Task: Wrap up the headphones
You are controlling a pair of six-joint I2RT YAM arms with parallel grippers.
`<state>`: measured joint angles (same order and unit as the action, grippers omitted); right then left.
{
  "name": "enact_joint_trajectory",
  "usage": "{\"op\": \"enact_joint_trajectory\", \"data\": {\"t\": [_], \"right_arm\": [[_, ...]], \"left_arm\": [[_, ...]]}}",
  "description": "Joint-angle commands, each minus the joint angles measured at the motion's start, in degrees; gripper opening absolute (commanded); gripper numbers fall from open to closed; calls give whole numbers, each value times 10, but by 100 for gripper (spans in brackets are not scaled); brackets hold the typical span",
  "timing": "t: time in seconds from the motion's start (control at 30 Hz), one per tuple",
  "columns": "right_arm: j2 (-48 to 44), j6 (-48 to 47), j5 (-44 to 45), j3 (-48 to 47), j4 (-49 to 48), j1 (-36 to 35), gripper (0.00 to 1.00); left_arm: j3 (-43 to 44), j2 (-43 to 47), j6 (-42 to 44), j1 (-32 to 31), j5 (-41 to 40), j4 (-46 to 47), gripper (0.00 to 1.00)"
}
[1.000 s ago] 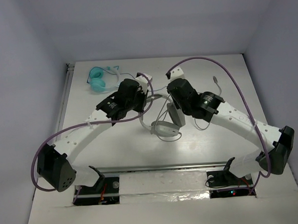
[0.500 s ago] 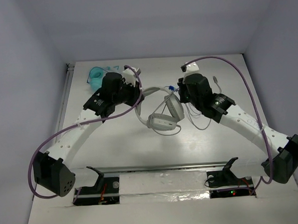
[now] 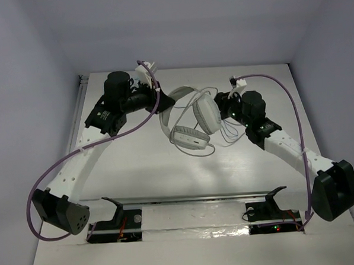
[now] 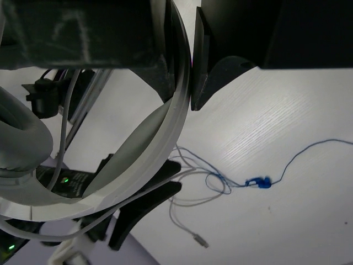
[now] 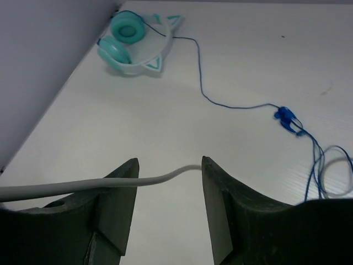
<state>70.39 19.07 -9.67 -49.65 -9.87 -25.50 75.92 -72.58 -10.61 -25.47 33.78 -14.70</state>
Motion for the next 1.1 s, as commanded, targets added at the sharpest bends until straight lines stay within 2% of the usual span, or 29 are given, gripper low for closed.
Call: {"op": "enact_joint_trajectory", "data": {"t": [0.0,0.1,0.47,0.57,0.73,0.87,0.97,1.07], "right_arm": [[20,13,-87,5,-119,4,56],[29,32,-122,29,-155,4,57],[93,51,-118,81,-218,4,56],[78,67,-109,111,-243,4,55],[82,69,-96,137,-227,4,55],[100,74,-101,141,-226,4,51],[100,79,-100,143,-213,4,45],[78,84,-83,148,-184,4,31]], "left_arm": [[57,23,-53,4,41,14,0],[84,21,-60,4,27,4,0],[231,-5,-92,21,4,-33,0],[255,-16,-103,33,-11,-32,0],[266,-37,-150,39,-8,-2,0],[283,-50,-173,45,-6,24,0],[309,-62,-174,51,-38,21,0],[306,-68,-181,51,-78,33,0]]}}
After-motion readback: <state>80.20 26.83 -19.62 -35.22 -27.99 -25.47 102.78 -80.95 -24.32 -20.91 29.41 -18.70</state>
